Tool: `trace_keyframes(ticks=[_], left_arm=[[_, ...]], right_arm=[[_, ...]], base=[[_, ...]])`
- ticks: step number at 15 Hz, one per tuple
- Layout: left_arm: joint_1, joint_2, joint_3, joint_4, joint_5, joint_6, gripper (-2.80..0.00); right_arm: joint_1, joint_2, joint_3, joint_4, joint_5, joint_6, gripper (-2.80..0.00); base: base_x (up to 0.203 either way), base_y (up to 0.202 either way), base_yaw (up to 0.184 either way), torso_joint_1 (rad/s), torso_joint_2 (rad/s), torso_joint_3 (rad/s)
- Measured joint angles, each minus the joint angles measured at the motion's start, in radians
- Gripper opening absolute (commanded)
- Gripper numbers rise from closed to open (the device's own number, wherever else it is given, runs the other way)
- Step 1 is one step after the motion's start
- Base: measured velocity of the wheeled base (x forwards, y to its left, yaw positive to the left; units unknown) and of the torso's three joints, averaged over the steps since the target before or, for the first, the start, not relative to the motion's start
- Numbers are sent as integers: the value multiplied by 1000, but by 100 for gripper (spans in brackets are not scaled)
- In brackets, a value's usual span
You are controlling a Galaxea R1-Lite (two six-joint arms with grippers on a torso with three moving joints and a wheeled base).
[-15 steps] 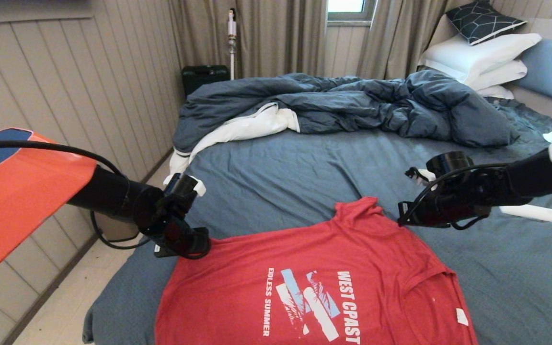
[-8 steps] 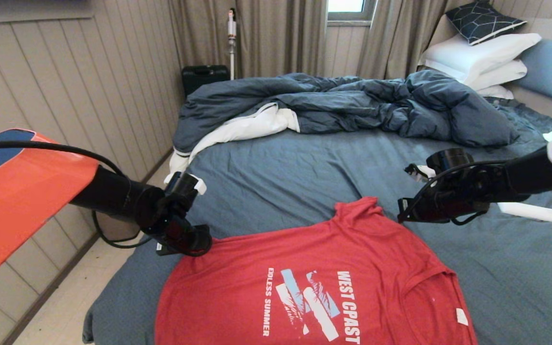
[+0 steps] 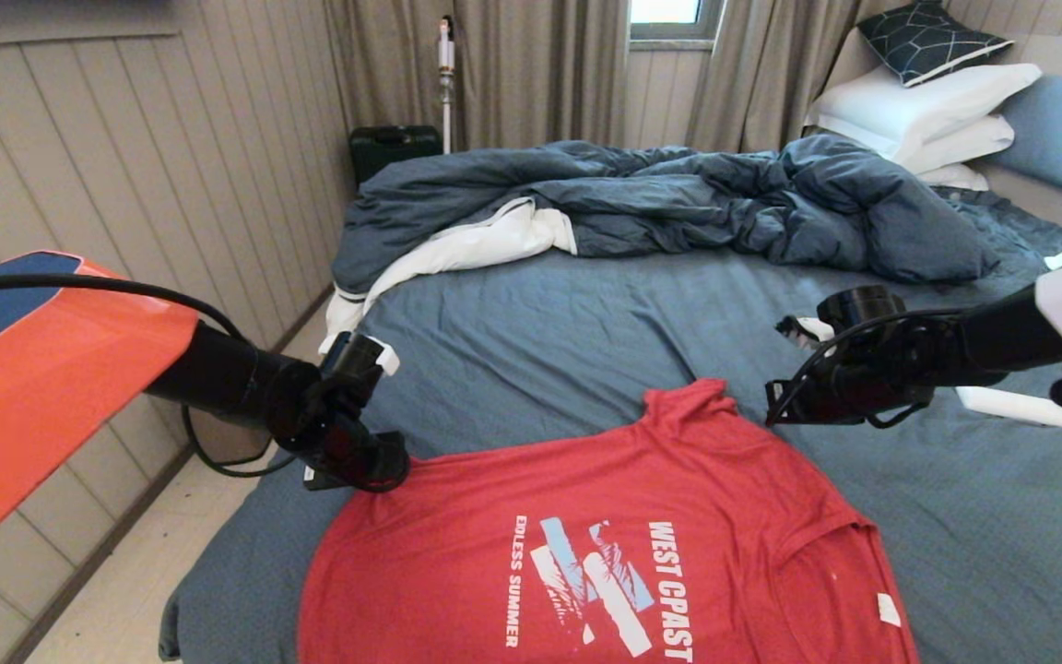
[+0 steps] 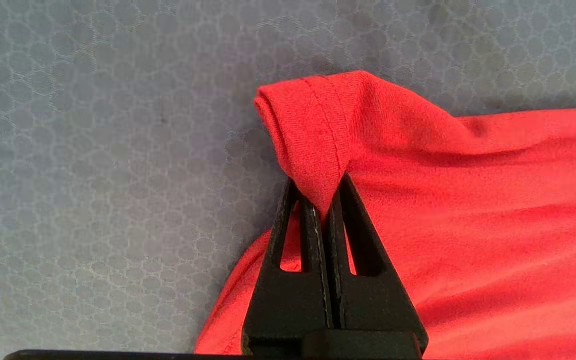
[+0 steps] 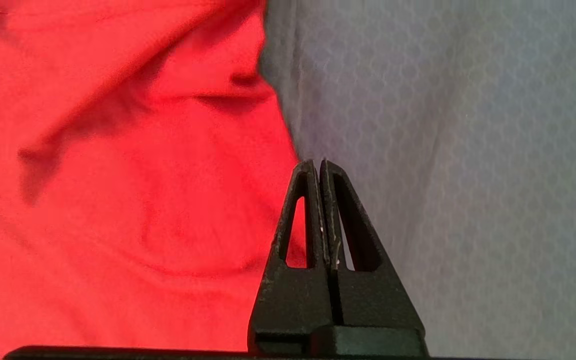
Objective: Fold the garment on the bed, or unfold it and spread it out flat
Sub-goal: Unford the red T-shirt
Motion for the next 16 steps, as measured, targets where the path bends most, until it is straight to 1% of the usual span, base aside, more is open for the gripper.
trace_keyframes(ticks=[3, 7, 8, 13, 16], left_arm=[[0, 1, 0, 0, 3, 0, -280], [0, 2, 0, -1, 3, 0, -280], [0, 2, 0, -1, 4, 0, -280], [-1, 2, -1, -1, 3, 0, -280], [-1, 2, -1, -1, 3, 0, -280]], right_arm=[[7, 24, -42, 54, 0, -6, -280], [13, 35, -51, 56, -1, -6, -280], [13, 36, -48, 53, -5, -5, 0], [12, 30, -67, 58, -2, 5, 0], [14, 35, -68, 58, -3, -2, 0]], base=[[0, 0, 0, 0, 0, 0], [0, 0, 0, 0, 0, 0], [0, 0, 0, 0, 0, 0], [0, 0, 0, 0, 0, 0], [0, 0, 0, 0, 0, 0]])
